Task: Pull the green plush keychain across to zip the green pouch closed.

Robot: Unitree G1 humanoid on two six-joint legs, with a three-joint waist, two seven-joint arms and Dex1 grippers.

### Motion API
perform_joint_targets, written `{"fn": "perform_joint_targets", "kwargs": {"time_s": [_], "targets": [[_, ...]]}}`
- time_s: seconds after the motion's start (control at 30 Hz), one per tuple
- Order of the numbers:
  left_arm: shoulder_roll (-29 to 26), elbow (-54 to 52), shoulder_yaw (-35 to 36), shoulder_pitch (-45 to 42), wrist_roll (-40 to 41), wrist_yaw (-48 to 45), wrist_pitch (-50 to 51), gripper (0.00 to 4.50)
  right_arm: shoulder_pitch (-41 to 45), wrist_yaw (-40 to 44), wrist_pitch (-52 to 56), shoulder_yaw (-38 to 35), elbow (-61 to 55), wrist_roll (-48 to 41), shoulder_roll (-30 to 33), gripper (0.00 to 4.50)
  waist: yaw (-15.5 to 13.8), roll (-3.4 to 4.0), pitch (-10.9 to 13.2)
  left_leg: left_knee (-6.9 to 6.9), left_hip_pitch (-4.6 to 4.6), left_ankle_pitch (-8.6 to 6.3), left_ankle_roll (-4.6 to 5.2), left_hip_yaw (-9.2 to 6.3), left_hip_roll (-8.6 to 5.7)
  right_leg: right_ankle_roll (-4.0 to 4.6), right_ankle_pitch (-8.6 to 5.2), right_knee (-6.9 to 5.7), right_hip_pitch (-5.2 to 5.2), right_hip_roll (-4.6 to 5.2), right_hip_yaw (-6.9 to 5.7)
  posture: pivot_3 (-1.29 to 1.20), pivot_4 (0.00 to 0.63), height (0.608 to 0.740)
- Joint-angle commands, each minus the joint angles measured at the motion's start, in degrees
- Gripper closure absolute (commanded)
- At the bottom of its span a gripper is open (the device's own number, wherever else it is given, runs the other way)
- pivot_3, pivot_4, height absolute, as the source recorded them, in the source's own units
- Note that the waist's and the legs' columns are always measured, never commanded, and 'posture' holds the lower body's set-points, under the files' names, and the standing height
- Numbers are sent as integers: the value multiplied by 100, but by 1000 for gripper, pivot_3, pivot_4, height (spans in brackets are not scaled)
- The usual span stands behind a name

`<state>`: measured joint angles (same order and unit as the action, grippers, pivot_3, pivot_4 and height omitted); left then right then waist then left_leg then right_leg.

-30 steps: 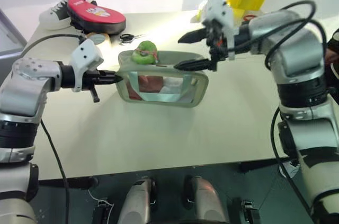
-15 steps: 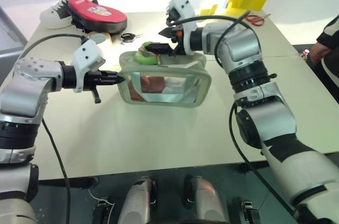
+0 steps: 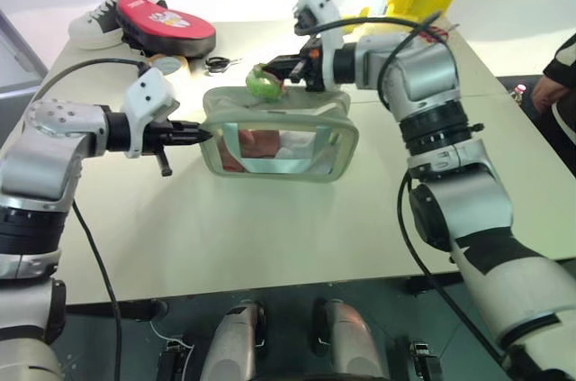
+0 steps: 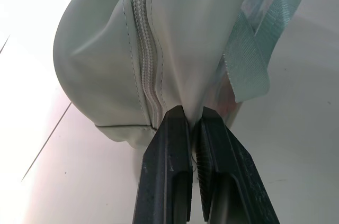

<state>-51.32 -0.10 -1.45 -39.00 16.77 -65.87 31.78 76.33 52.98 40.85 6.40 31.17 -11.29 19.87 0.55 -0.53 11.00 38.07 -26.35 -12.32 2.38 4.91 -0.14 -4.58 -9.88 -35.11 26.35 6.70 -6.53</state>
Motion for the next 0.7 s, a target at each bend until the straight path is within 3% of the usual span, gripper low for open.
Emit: {"fn": "perform_joint_targets", "kwargs": {"time_s": [0.03, 0.17, 0.4, 0.5, 0.7], "targets": [[-82, -145, 108, -51, 27, 10, -48, 4500, -46, -243, -96, -282, -824, 144, 613, 4405, 3, 0, 0, 0, 0, 0, 0, 0, 0, 0, 0, 1, 0, 0, 0, 0, 150, 740], [-143, -249, 181, 138, 69, 25, 25, 4500, -740, -650, -254, -244, -1713, 680, 1600, 4405, -2, -1, 0, 0, 1, -1, 0, 2, 0, 0, -1, 3, -1, 4, 0, 0, 150, 740], [-126, -270, 188, 182, 108, 86, 103, 4500, -1902, -1553, -302, -462, -2272, 1220, 2360, 4405, 19, 3, 2, -1, 5, 0, -2, 8, 5, 0, -1, 2, 3, 5, 0, 0, 150, 740], [-113, -232, 133, 120, 116, 120, 116, 4500, -2675, -2194, -451, -598, -2260, 1400, 2294, 4405, 6, 0, 0, 0, 4, 0, -2, 9, 5, 0, -1, 5, 2, 5, 0, 0, 150, 740], [-90, -185, 56, 26, 109, 112, 140, 4500, -3935, -2681, -300, -481, -2507, 1156, 1340, 4405, 14, 4, 2, 1, 5, 1, -1, 7, 5, 0, -1, 5, -3, 2, 0, 0, 150, 740]]}}
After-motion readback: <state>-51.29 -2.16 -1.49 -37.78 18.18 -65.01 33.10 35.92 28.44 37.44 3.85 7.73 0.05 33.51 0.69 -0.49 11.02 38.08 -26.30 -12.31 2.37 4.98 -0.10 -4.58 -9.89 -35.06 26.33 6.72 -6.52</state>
